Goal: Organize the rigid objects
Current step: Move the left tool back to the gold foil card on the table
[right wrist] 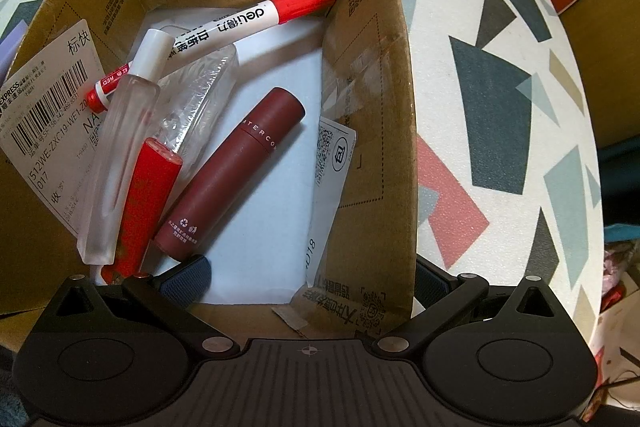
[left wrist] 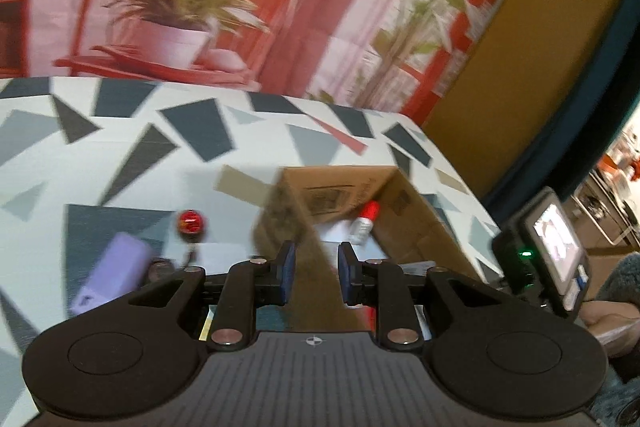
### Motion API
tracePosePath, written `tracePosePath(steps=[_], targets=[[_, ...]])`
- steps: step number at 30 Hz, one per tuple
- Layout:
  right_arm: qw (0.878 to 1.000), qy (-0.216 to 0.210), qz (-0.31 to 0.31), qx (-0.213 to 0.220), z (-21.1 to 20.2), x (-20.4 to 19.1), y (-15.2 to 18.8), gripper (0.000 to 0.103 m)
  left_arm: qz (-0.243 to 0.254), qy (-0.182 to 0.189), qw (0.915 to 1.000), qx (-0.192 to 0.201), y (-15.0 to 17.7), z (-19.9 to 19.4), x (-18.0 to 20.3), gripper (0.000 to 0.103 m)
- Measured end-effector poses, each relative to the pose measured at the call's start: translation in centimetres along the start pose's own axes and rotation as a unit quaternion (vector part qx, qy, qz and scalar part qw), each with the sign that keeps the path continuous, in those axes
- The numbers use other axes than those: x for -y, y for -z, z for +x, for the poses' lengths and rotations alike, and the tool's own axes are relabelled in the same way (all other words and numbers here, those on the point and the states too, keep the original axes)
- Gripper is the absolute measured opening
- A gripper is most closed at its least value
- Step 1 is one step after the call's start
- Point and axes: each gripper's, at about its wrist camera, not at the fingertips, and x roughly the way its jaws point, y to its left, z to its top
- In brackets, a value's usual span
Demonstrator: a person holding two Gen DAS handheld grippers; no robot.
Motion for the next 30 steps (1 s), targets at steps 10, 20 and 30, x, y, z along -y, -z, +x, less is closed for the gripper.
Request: tracePosePath(steps=[10,20,30], targets=[[1.0,0.001,0.0,0.0,0.0,-0.1,0.0,0.103,-0.016,-0.083,0.9958,-0.035,1.3,0.0,-4.7,0.044],[1.0,0.001,0.0,0.0,0.0,-0.1,-0.1,0.103,-0.012,-0.125,0.9883,-0.087,3.3,3.5,-4.5,0.046],[1.0,0.003,-0.002,0.0,0.0,-0.2,-0.1,0.103,-0.017,-0.178,0.977,-0.116,3.5,4.7,-4.1,0.052]])
